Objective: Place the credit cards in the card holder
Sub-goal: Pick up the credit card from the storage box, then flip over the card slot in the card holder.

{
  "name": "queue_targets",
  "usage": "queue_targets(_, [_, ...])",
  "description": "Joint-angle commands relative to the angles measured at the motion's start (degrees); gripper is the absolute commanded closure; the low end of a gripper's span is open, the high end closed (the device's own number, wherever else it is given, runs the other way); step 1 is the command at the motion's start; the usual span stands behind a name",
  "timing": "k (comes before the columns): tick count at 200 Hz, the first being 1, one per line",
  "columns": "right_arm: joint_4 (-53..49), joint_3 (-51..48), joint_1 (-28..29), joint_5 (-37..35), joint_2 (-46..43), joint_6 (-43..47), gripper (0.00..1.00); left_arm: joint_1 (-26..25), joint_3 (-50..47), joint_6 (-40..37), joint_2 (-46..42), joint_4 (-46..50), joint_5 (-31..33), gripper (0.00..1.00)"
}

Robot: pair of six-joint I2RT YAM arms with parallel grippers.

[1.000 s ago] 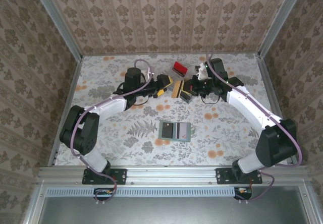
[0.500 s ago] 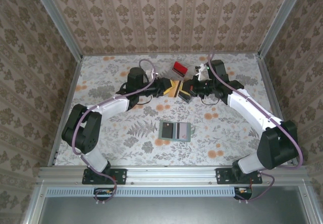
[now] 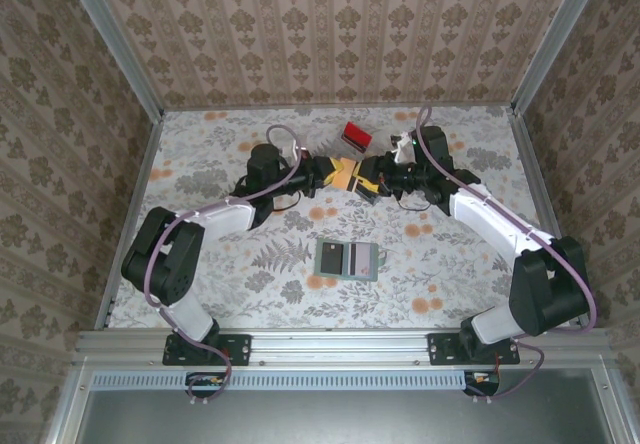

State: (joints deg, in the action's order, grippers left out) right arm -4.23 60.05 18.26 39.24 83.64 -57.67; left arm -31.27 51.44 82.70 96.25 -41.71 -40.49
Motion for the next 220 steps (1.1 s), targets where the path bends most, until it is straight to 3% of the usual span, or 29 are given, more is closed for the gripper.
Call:
queue_targets(1, [6.7,-0.7,0.3,1.5,0.6,-4.6,0.7,-0.7,-1.2,5.1,-2.0,-5.4,1.8,1.0])
queue_targets(29, [8.8,-0.6,0.3,1.4,1.7,-7.1,0.77,-0.9,-2.0,6.0,-1.7,-6.1,2.6,1.0])
queue_targets(75, [11.9,-1.9,0.4,1.4,2.5,-10.2,0.73,-1.0,-4.1,10.4,-0.4,-13.3,4.8,1.0])
queue_targets(96, [12.7,-2.2,0.4,1.5,2.7,-10.9,0.8,-1.2,-4.8,12.4,0.8,-17.0,5.5,1.0])
queue_targets(110, [12.9,-2.4,0.4,1.6,2.7,-11.2,0.9,-1.2,-5.0,12.9,1.2,-17.4,5.6,1.0])
queue_targets(124, [12.8,-2.8,0.4,1.2,2.4,-11.3,0.92,-1.3,-5.5,12.8,1.2,-17.1,5.9,1.0])
queue_targets(139, [11.7,-3.1,0.4,0.6,1.7,-11.1,0.94,-1.1,-6.2,12.1,1.1,-15.6,5.9,0.74])
queue_targets(150, [9.1,-3.0,0.4,-0.8,1.0,-9.5,0.96,-1.1,-7.1,10.8,0.6,-13.9,6.1,0.62])
queue_targets(162, [3.6,-2.4,0.4,-3.5,-0.3,-5.8,0.97,-0.9,-8.2,8.7,-0.5,-9.6,6.1,0.47])
queue_targets(182, [-7.1,-1.7,1.1,-9.8,-2.9,0.8,0.98,-0.8,-9.4,1.9,-3.4,1.7,6.4,0.35])
queue_targets(199, [-16.8,-1.0,3.0,-17.9,-5.6,7.5,0.98,-1.0,-8.6,-7.4,-6.9,19.0,8.1,0.32])
queue_targets(220, [-25.4,-1.4,7.1,-27.0,-7.1,14.3,0.98,-2.1,-4.0,-23.2,-11.0,44.7,15.5,0.27])
